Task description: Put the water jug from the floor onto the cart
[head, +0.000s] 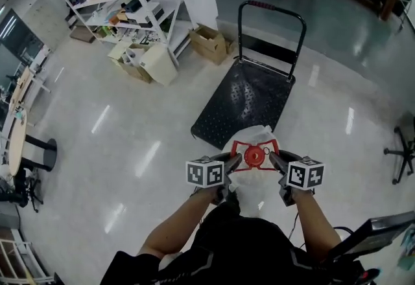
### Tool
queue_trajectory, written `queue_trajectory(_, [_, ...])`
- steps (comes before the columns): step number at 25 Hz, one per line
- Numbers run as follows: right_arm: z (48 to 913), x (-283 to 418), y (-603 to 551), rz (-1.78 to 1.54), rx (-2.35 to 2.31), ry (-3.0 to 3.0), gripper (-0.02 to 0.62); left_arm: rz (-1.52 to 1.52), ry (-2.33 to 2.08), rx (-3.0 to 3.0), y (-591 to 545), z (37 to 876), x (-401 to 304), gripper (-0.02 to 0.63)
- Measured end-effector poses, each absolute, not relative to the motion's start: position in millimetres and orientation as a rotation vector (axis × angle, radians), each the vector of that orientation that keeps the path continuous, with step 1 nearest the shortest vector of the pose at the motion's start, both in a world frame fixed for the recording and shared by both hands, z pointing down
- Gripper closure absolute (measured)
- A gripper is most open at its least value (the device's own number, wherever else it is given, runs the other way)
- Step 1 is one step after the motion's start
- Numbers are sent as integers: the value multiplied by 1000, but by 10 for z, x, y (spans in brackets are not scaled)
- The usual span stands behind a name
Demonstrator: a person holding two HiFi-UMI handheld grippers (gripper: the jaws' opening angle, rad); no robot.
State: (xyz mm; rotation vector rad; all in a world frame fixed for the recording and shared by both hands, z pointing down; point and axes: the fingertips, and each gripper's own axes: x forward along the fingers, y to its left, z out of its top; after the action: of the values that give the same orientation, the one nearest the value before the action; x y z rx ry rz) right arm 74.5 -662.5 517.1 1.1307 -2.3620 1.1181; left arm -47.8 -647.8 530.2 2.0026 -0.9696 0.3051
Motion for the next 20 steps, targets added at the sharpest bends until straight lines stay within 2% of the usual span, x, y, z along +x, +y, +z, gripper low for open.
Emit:
queue_trajectory(13, [5274,198,-8381,1191,1122,-2325,508,343,-963,1967,-8261,5402,-1055,532])
queue_trajectory(20, [5626,158,-9136,1218,1011,-2305,508,370,-1004,1883,-8934,5709,-1083,532])
